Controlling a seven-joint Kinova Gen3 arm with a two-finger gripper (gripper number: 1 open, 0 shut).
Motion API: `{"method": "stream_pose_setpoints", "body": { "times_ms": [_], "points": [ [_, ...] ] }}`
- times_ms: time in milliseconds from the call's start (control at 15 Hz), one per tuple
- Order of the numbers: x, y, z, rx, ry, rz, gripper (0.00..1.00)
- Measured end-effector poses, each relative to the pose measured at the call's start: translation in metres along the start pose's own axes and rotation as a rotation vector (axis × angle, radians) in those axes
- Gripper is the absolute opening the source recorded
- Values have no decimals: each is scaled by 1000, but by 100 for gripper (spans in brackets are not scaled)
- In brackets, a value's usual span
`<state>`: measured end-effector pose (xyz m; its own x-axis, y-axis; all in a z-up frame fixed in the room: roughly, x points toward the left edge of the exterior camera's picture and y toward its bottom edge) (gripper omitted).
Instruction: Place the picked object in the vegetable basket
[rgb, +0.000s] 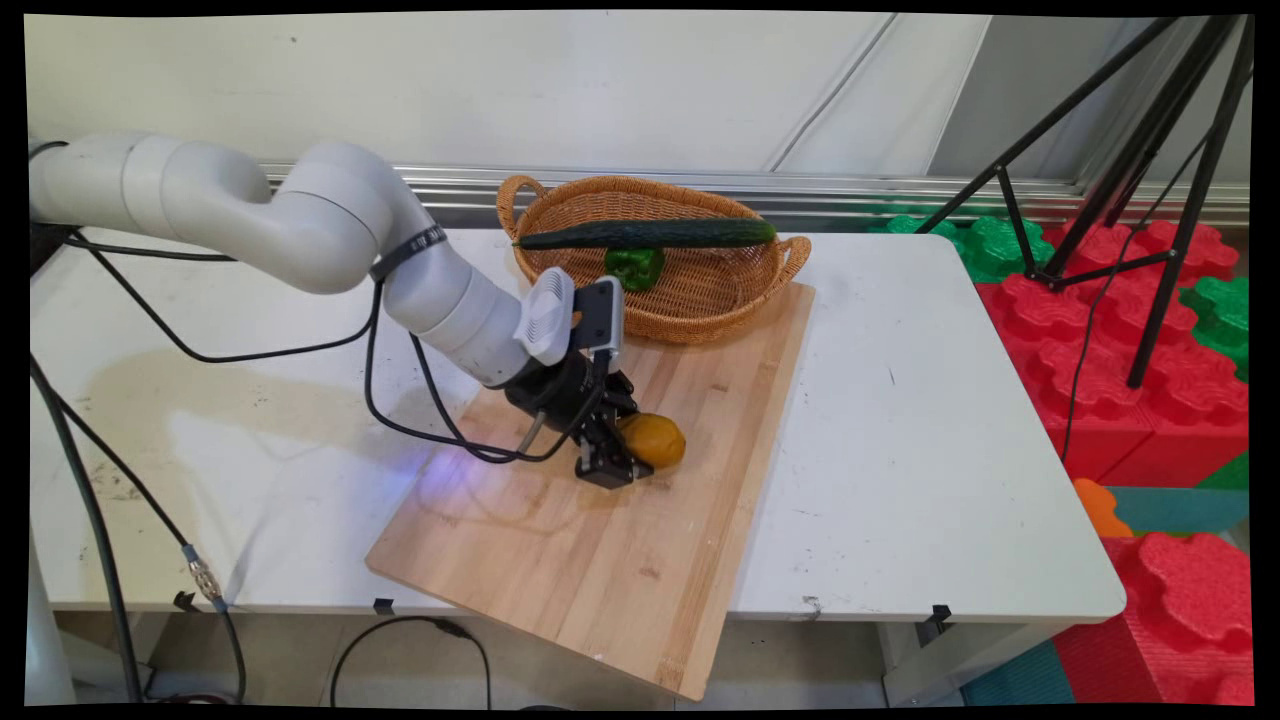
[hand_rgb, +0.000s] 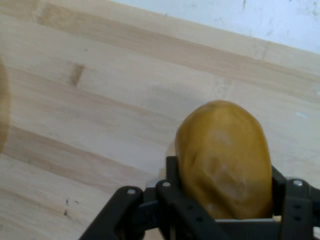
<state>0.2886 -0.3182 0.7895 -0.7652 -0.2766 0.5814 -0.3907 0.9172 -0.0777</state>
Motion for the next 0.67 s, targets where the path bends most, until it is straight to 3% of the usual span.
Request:
{"method": "stream_pose_setpoints", "body": {
  "times_ms": [667],
  "points": [
    [8, -4, -75, 27, 111, -33, 0]
  ]
}}
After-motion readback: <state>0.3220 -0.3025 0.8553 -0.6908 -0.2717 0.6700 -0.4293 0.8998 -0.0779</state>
